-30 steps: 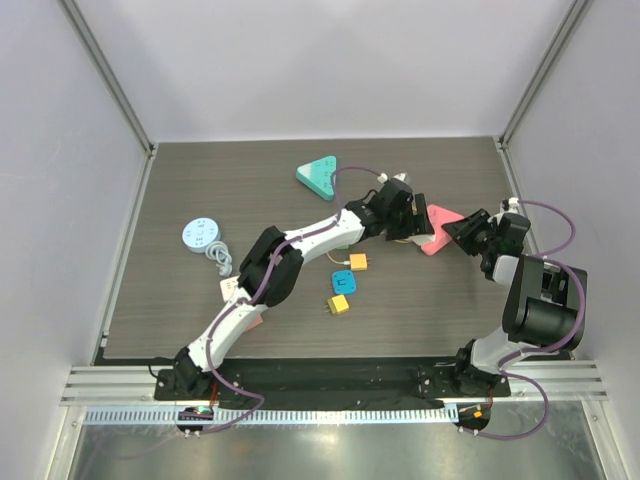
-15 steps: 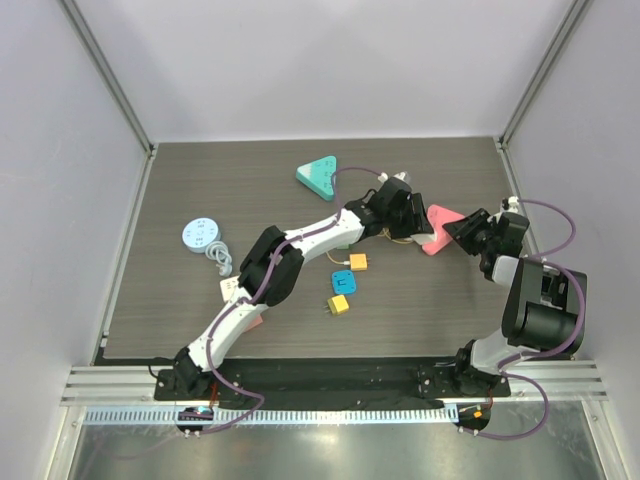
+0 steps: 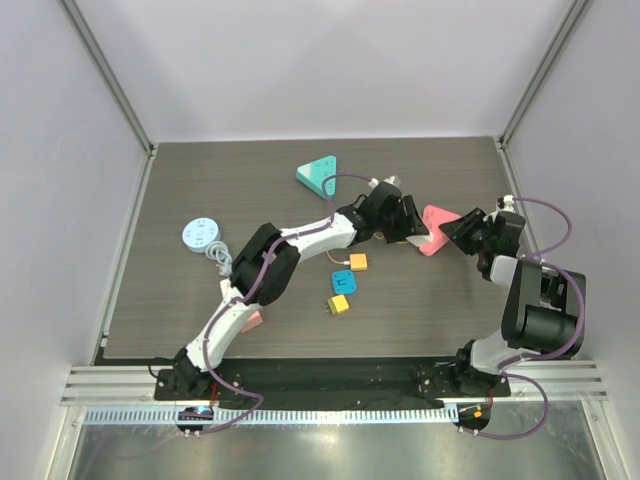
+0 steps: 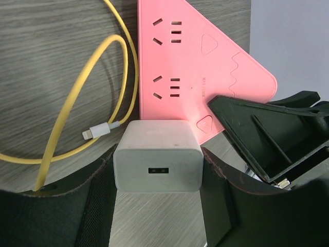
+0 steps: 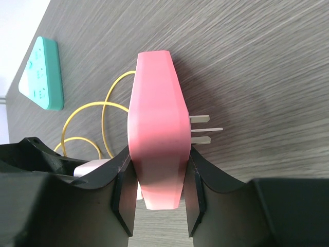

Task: Pull the plug off the socket

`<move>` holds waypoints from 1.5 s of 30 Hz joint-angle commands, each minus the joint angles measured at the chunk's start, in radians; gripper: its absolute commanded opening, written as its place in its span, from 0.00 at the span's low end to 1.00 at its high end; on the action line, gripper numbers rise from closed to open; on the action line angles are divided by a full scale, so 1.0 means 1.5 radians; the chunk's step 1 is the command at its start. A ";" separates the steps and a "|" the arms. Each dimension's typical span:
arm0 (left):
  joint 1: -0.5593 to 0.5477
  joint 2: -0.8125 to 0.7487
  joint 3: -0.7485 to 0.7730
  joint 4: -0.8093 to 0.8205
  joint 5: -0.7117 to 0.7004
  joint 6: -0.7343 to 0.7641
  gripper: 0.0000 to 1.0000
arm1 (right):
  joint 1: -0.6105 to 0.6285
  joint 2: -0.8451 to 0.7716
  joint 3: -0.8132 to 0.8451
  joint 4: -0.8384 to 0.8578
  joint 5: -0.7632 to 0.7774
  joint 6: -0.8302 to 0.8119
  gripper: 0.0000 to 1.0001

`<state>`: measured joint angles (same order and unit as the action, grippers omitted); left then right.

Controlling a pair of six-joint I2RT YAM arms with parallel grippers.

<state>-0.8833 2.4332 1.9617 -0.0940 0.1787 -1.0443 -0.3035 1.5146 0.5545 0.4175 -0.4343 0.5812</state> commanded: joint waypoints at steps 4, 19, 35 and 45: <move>-0.001 -0.092 -0.032 0.044 -0.030 -0.016 0.00 | 0.004 -0.039 0.007 -0.050 0.096 -0.046 0.01; 0.015 -0.253 -0.217 0.105 -0.062 -0.002 0.00 | 0.009 -0.024 0.014 -0.062 0.118 -0.046 0.01; 0.029 -0.468 -0.362 -0.144 -0.114 0.216 0.00 | 0.010 -0.026 0.006 -0.041 0.098 -0.035 0.01; 0.151 -0.623 -0.543 -0.314 0.022 0.219 0.00 | 0.010 -0.028 -0.004 -0.010 0.072 -0.020 0.01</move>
<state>-0.7010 1.5406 1.1847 -0.4808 0.1093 -0.7418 -0.2855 1.4761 0.5617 0.3763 -0.3355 0.5571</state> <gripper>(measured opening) 0.578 0.406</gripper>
